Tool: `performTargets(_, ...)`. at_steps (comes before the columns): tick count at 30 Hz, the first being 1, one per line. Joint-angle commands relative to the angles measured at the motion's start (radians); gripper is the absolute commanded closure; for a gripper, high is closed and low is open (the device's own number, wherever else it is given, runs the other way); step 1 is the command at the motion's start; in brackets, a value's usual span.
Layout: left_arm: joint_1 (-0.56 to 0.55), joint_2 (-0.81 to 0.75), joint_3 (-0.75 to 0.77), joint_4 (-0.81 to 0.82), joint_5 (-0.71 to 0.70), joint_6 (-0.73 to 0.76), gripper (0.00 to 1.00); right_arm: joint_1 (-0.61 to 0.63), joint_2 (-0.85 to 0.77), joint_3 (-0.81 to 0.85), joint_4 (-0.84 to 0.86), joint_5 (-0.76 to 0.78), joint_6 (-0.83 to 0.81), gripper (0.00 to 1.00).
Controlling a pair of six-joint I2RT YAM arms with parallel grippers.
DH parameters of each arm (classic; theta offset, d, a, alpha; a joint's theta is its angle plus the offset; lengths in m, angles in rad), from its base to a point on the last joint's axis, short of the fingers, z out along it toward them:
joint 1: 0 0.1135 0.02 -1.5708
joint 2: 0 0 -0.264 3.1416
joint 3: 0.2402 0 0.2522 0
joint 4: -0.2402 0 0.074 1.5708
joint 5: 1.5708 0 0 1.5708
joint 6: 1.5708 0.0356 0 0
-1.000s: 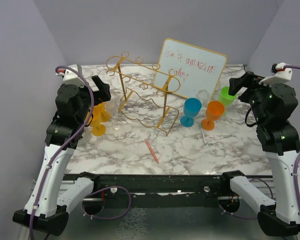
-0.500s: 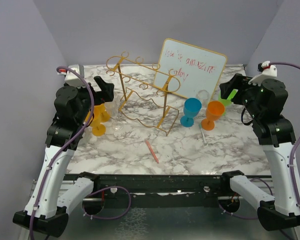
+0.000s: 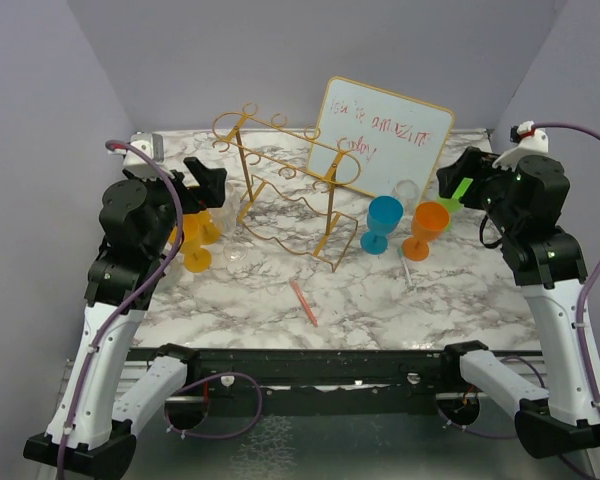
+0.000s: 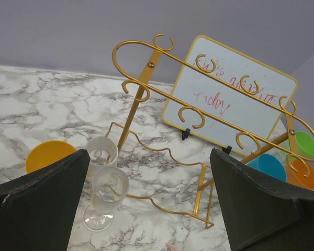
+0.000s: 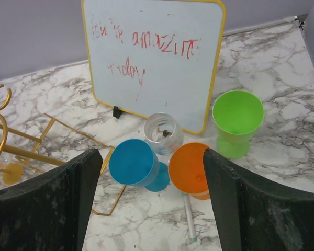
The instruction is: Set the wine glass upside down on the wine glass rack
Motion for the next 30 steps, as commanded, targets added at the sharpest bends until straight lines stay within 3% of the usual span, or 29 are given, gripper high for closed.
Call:
performTargets(1, -0.003, -0.026, 0.017, 0.040, -0.024, 0.025, 0.01, 0.002, -0.014, 0.010, 0.045, 0.034, 0.005, 0.16)
performTargets(9, -0.003, -0.021, 0.110, 0.040, 0.001, 0.057, 0.01, 0.002, -0.024, 0.093, 0.054, -0.023, -0.016, 0.16)
performTargets(14, -0.003, -0.041, 0.065, 0.040, 0.068, 0.036, 0.01, 0.002, -0.016, 0.055, -0.044, -0.045, -0.002, 0.16)
performTargets(20, -0.003, -0.059, -0.015, 0.042, 0.168, 0.012, 0.01, 0.003, 0.064, 0.007, -0.244, -0.002, 0.045, 0.23)
performTargets(30, -0.003, -0.065, -0.059, 0.048, 0.187, -0.003, 0.01, 0.002, 0.141, -0.106, -0.263, 0.129, 0.103, 0.30)
